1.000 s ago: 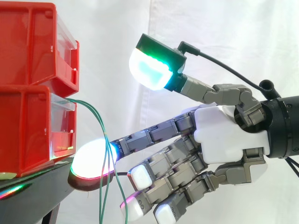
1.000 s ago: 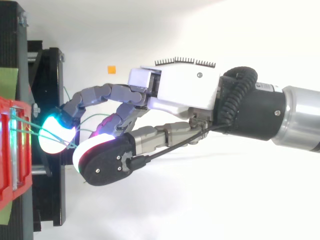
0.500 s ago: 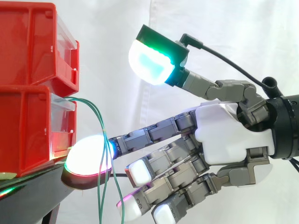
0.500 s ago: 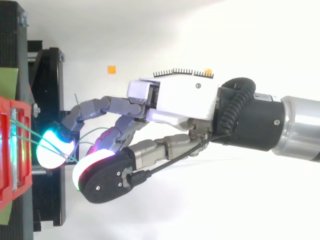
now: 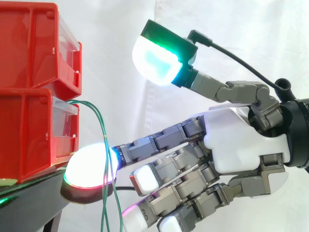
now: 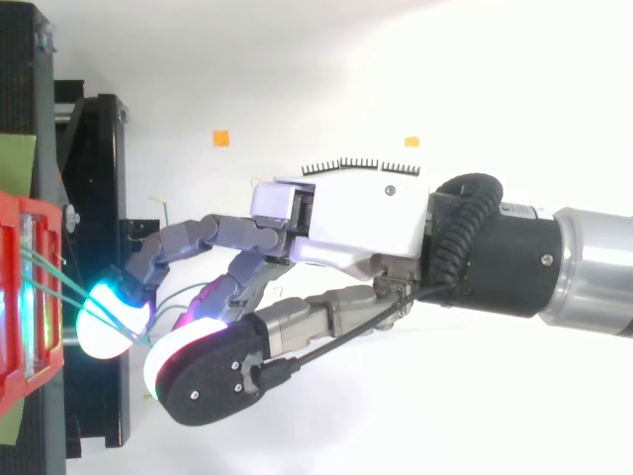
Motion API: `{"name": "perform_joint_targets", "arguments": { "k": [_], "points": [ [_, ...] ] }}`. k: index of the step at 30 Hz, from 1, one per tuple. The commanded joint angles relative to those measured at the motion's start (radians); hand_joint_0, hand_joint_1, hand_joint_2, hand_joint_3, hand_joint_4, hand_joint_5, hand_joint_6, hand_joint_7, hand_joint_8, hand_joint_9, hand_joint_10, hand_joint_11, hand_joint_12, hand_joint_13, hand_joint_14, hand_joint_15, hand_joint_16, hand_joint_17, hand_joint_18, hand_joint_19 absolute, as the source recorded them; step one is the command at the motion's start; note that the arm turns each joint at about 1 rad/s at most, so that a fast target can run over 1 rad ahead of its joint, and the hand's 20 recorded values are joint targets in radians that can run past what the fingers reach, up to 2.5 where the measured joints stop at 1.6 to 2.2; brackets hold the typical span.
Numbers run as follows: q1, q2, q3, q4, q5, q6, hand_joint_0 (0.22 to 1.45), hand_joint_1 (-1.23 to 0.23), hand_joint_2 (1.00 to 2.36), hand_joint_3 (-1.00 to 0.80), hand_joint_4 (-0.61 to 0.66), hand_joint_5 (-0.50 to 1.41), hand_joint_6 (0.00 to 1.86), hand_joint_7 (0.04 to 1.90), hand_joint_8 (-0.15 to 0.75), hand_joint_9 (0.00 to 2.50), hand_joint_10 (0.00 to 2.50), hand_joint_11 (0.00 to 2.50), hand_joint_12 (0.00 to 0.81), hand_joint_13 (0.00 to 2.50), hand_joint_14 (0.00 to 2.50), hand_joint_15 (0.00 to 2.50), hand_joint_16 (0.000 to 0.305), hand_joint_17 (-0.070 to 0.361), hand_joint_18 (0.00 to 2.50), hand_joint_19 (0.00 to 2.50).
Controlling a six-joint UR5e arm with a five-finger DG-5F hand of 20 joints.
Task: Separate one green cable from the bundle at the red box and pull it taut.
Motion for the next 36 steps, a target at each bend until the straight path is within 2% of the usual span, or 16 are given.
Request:
{"name": "perform_joint_targets", "arguments": {
  "k": [1,8,20,32,36],
  "points": [
    [0.0,0.0,0.0,-0.01,-0.004,0.02,0.43,-0.49,1.0,-0.5,0.25,-0.11,0.5,0.68,0.292,1.0,0.01,0.54,0.374,0.73,0.01,0.43,0.067,0.15,0.71,0.5],
    [0.0,0.0,0.0,-0.029,-0.006,0.097,0.44,-0.46,1.0,-0.5,0.3,-0.07,0.5,0.71,0.269,1.08,0.01,0.55,0.371,0.77,0.02,0.44,0.066,0.148,0.72,0.51],
    [0.0,0.002,0.0,-0.029,-0.006,0.101,0.44,-0.45,1.0,-0.5,0.32,-0.06,0.5,0.72,0.273,1.12,0.01,0.56,0.374,0.8,0.01,0.44,0.066,0.148,0.75,0.51],
    [0.0,0.003,0.003,-0.032,-0.006,0.135,0.45,-0.45,1.0,-0.5,0.32,-0.05,0.5,0.72,0.272,1.13,0.01,0.54,0.378,0.85,0.01,0.45,0.066,0.148,0.8,0.51],
    [0.0,0.015,0.003,-0.043,-0.006,0.147,0.45,-0.45,1.0,-0.5,0.32,-0.05,0.5,0.72,0.273,1.14,0.02,0.54,0.376,0.85,0.01,0.45,0.066,0.148,0.8,0.51]
  ]
}}
